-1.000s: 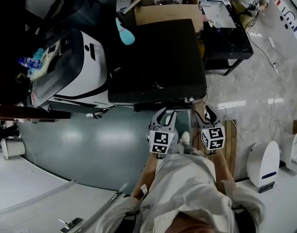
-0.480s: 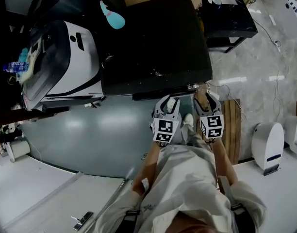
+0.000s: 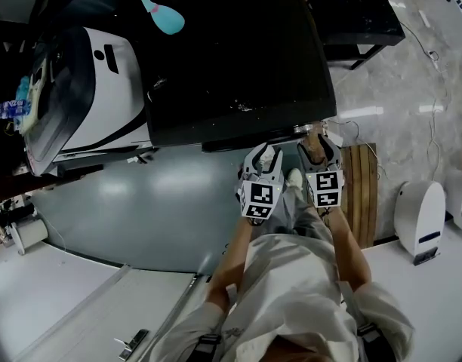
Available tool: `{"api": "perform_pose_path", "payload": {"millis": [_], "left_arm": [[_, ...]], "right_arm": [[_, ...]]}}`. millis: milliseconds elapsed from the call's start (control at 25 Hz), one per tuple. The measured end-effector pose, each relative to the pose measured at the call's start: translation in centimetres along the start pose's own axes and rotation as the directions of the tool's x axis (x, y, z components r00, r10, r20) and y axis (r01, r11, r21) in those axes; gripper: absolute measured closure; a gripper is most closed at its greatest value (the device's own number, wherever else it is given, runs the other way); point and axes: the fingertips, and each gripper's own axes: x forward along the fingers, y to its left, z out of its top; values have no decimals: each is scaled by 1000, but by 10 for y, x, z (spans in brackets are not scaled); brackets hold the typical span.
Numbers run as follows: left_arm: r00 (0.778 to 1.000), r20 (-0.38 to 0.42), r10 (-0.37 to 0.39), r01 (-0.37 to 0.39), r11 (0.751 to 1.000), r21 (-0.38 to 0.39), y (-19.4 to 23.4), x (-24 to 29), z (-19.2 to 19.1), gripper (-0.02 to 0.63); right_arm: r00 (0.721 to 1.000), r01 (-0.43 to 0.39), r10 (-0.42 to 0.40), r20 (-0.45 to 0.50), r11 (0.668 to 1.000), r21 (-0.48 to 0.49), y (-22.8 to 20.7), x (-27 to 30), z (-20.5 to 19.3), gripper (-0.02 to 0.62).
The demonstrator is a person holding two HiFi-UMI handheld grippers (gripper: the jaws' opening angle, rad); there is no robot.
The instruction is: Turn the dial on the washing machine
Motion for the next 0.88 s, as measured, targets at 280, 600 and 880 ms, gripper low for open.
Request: {"api": "perform_pose_path", "payload": {"millis": [280, 600, 880], "left_arm": [[1000, 6, 2, -2, 1000, 2, 5, 11, -10, 479], [1000, 1, 9, -9, 1000, -6, 7, 13, -19, 479], [1000, -3, 15, -15, 1000, -15, 9, 14, -24, 479]], "right_arm": [[999, 32, -32, -6, 999, 10, -3, 18, -8, 310], [998, 58, -59, 21, 998, 31, -4, 37, -10, 287], [997, 74, -74, 2, 996, 53, -7, 48, -15, 306]]}}
